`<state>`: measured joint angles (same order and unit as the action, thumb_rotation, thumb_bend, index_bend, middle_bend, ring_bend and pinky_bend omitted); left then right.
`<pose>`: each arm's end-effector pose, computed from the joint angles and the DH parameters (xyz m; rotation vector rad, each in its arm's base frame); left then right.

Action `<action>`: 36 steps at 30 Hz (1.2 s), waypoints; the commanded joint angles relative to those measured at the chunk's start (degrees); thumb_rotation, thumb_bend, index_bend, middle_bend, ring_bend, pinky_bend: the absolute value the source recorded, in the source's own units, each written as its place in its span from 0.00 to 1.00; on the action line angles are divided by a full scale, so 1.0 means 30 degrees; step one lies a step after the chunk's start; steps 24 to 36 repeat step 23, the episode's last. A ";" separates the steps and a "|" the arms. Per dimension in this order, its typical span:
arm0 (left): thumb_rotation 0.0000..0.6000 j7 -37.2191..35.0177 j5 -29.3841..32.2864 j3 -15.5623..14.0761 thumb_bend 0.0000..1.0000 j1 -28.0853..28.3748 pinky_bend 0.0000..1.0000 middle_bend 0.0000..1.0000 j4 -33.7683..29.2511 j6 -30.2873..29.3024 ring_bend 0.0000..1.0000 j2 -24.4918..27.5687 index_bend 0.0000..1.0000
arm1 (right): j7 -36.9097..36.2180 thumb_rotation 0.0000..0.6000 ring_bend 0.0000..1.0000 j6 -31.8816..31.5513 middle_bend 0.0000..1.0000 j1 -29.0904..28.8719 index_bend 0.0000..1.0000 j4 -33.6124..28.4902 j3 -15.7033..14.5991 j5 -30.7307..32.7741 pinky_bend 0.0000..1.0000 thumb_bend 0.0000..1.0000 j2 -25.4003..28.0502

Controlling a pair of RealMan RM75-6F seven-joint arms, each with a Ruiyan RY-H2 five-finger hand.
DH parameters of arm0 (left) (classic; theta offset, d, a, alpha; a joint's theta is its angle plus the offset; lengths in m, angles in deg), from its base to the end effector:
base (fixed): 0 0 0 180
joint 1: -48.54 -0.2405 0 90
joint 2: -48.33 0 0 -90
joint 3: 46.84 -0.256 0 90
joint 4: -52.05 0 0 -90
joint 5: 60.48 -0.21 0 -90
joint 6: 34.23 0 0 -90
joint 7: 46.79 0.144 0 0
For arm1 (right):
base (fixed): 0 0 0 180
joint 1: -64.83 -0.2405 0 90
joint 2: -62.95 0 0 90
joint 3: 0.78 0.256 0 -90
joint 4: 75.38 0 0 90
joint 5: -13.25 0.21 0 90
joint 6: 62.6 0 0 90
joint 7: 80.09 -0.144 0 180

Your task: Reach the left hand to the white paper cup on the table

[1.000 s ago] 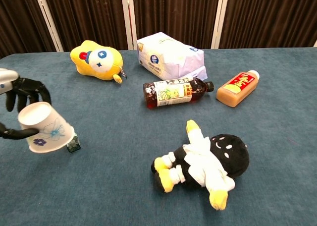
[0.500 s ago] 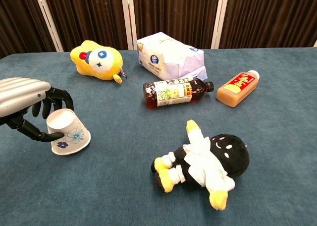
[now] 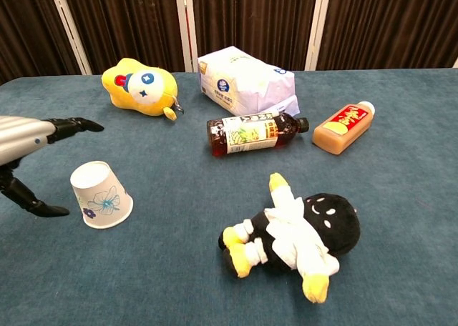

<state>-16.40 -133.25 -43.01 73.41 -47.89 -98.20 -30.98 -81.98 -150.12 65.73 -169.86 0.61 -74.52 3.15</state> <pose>-0.2051 0.2513 0.0240 -1.8393 -0.8876 -0.7724 -0.3207 -0.1439 0.1800 1.3460 -0.9342 0.8545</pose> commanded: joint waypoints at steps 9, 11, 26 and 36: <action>1.00 -0.3225 -0.3778 -0.1292 0.11 -0.2664 0.08 0.00 -0.0652 -0.4739 0.00 0.3130 0.00 | 0.0082 1.00 0.00 -0.0013 0.00 0.0027 0.00 0.0008 -0.0028 -0.0004 0.01 0.22 0.0003; 1.00 -0.4211 -0.4308 -0.1614 0.11 -0.3370 0.03 0.00 -0.0227 -0.5746 0.00 0.3576 0.00 | 0.0144 1.00 0.00 -0.0028 0.00 0.0037 0.00 0.0002 -0.0038 -0.0015 0.01 0.22 -0.0017; 1.00 -0.6619 -0.5114 -0.2483 0.10 -0.6092 0.00 0.00 0.1265 -0.8812 0.00 0.5012 0.00 | 0.0352 1.00 0.00 0.0013 0.00 0.0011 0.00 -0.0049 -0.0029 0.0008 0.01 0.21 -0.0067; 1.00 -0.6619 -0.5114 -0.2483 0.10 -0.6092 0.00 0.00 0.1265 -0.8812 0.00 0.5012 0.00 | 0.0352 1.00 0.00 0.0013 0.00 0.0011 0.00 -0.0049 -0.0029 0.0008 0.01 0.21 -0.0067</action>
